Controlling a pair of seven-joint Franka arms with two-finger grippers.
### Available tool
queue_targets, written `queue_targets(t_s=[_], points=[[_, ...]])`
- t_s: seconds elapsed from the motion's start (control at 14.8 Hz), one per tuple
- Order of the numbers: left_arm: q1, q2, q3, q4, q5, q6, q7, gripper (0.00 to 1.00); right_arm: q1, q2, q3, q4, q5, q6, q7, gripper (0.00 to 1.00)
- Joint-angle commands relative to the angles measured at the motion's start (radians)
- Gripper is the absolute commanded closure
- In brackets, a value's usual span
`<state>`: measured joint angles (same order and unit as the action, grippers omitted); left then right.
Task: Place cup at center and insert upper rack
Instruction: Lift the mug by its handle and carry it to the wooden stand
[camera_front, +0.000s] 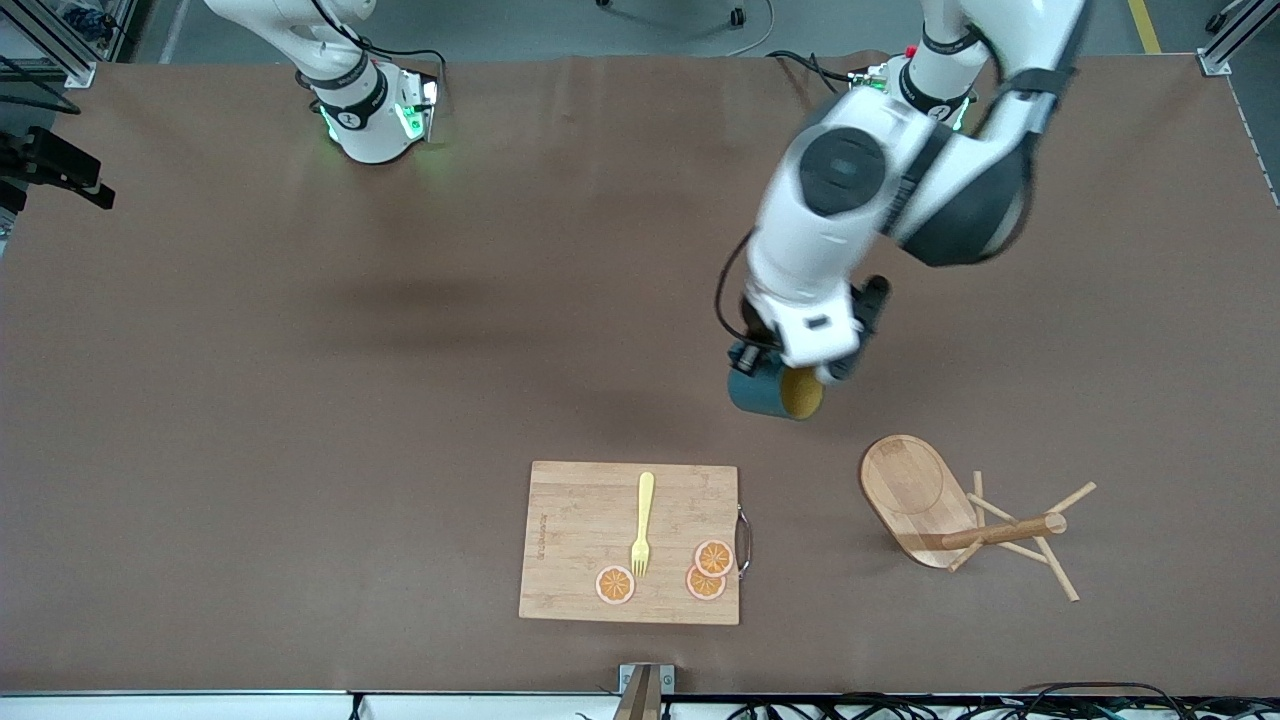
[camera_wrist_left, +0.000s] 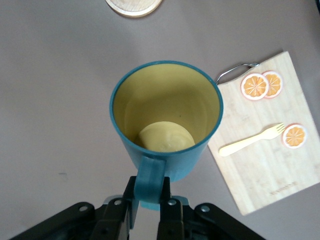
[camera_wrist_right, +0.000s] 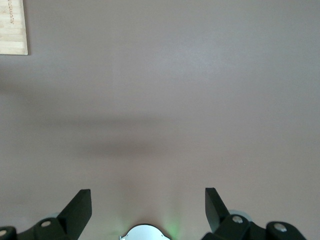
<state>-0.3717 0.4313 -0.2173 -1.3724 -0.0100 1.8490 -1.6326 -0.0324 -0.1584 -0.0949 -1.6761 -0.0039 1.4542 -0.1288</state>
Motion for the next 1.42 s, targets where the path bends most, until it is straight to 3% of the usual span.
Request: queue_targets(t_s=[0.0, 0.34, 0.54, 1.35], points=[[0.118, 0.004, -0.013, 0.035, -0.181, 0.003, 0.118, 1.00, -0.009, -0.030, 0.011, -0.033, -0.016, 0.011, -0.008, 0.00], [0.295, 0.036, -0.010, 0.032, -0.466, 0.003, 0.319, 1.00, -0.009, -0.032, 0.011, -0.033, -0.016, 0.012, -0.008, 0.00], [0.371, 0.072, -0.010, 0.030, -0.580, 0.003, 0.422, 1.00, -0.007, -0.032, 0.014, -0.033, -0.016, 0.014, -0.008, 0.00], [0.556, 0.156, -0.010, 0.022, -0.895, -0.013, 0.612, 0.99, -0.006, -0.032, 0.014, -0.031, -0.016, 0.018, -0.008, 0.00]])
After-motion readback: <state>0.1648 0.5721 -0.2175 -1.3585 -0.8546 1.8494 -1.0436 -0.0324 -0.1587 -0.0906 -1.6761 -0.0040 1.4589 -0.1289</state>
